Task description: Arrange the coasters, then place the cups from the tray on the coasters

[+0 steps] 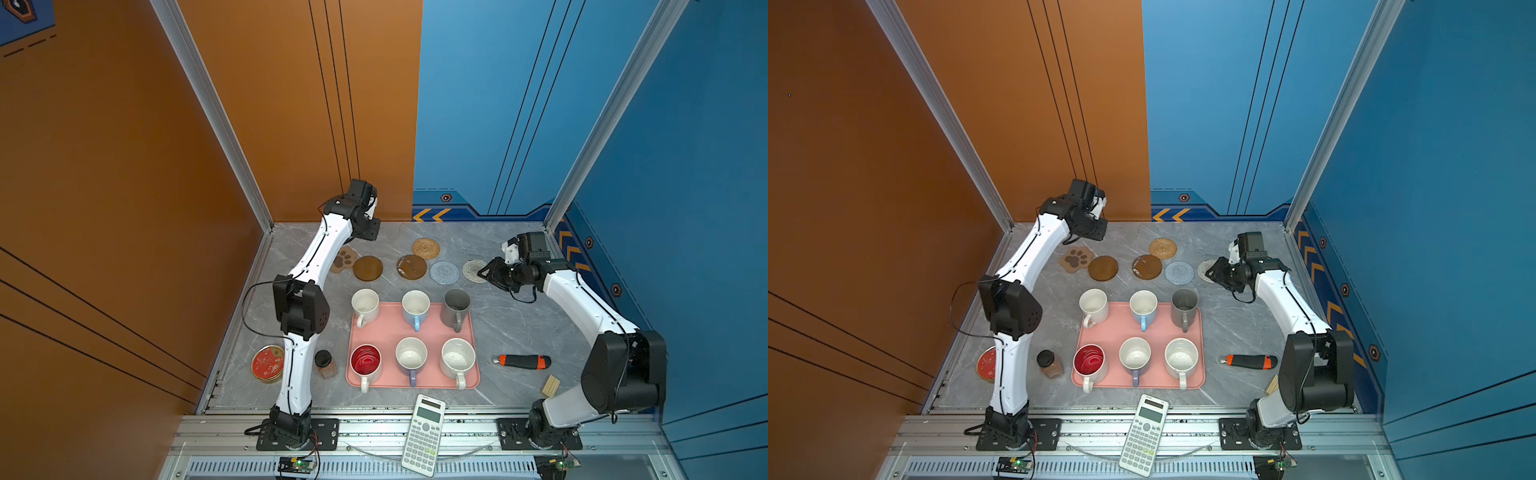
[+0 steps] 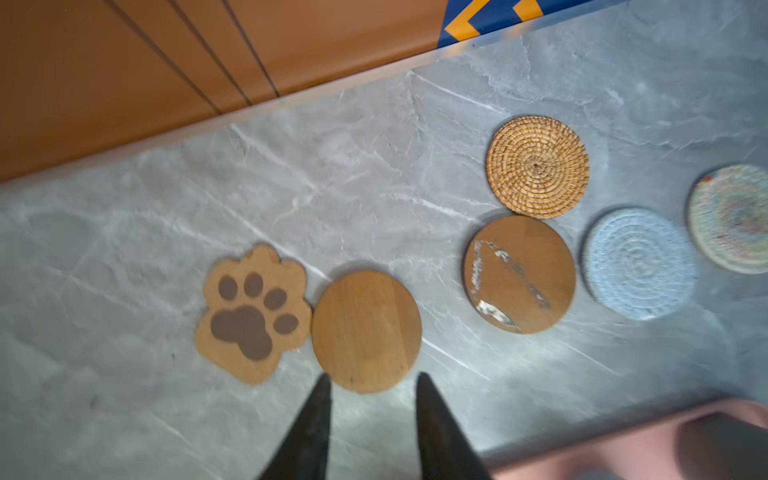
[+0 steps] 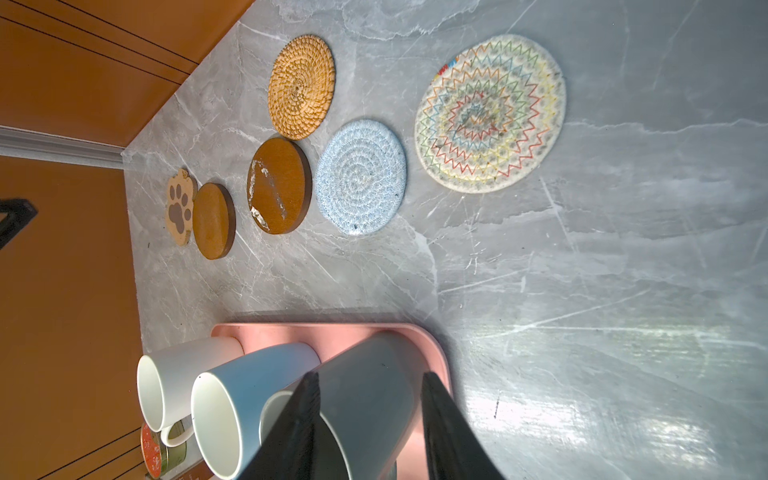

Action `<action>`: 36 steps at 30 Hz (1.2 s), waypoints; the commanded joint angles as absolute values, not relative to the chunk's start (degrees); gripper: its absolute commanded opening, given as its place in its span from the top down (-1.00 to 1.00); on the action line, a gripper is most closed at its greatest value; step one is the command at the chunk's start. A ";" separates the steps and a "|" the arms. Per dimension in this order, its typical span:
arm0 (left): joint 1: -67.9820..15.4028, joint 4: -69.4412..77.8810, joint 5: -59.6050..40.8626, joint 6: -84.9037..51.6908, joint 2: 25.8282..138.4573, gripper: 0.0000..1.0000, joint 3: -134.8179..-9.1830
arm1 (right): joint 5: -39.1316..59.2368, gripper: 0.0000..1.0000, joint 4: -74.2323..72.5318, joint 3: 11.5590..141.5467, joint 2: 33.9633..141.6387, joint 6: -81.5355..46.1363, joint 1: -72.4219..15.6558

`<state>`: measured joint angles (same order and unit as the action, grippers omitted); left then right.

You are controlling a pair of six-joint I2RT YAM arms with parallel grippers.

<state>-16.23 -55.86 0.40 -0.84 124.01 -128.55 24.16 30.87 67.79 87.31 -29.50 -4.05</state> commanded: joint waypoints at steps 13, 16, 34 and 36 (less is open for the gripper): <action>-15.77 -58.65 -5.89 -3.02 123.51 1.00 -108.49 | 24.51 0.22 29.44 68.35 88.75 -30.17 -5.01; -16.02 -58.59 -6.24 -3.15 124.72 1.00 -107.76 | 24.59 0.22 29.44 68.60 89.16 -30.15 -5.05; -16.02 -58.46 -5.87 -4.17 133.09 1.00 -111.15 | 24.70 0.22 29.03 69.00 90.43 -30.25 -5.43; -16.07 -58.45 -5.02 -4.65 133.80 1.00 -111.72 | 24.71 0.22 29.01 68.95 90.51 -30.23 -5.36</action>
<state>-15.81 -57.65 -5.02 -3.49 131.87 -110.13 24.21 29.80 67.81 89.91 -29.67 -5.21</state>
